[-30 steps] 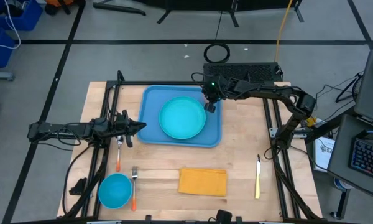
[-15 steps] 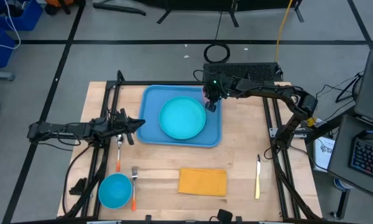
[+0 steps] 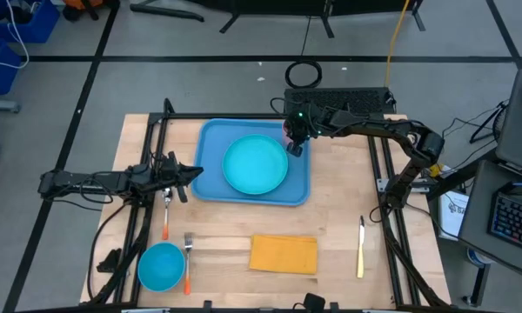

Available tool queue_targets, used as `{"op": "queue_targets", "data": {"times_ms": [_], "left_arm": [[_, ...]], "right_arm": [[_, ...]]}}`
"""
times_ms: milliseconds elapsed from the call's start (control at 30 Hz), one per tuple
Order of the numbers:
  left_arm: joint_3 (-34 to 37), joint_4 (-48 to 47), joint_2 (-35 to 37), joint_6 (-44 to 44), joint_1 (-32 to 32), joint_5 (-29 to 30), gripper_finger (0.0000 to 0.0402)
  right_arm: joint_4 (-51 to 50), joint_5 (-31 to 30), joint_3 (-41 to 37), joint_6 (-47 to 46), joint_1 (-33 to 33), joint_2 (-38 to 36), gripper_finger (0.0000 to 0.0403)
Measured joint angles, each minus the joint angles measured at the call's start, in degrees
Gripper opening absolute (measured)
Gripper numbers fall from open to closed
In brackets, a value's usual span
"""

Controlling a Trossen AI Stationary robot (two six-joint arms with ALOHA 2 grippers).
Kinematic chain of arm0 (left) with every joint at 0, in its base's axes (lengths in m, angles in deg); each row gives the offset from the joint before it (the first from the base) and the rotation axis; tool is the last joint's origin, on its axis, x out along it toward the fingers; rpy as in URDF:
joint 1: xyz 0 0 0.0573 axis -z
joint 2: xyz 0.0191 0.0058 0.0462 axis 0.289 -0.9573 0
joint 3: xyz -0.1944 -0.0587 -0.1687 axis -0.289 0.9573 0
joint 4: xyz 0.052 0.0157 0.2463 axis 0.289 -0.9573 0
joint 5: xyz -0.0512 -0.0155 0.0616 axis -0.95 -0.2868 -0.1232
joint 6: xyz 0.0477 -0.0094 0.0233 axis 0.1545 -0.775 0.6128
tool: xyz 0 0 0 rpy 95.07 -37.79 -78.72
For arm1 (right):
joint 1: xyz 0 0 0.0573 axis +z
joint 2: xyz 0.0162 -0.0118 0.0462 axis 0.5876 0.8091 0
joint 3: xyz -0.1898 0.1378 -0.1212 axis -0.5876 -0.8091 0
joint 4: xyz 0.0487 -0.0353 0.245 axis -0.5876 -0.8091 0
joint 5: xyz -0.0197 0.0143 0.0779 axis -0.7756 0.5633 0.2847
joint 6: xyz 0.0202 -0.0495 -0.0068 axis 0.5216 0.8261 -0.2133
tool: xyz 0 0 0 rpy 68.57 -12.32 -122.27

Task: Set up tray
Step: Put the pink cup on the blue serving tray to the top right of the green plate, then put the blue bowl on the green plate

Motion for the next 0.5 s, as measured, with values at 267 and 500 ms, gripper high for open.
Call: {"op": "queue_targets", "data": {"times_ms": [267, 500], "left_arm": [[0.0, 0.0, 0.0, 0.0, 0.0, 0.0, 0.0026], [0.0, 0.0, 0.0, 0.0, 0.0, 0.0, 0.0026]], "right_arm": [[0.3, -0.1, 0.0, 0.2, 0.3, 0.0, 0.0059], [0.7, -1.8, 0.1, 0.9, 1.0, 0.0, 0.0094]]}}
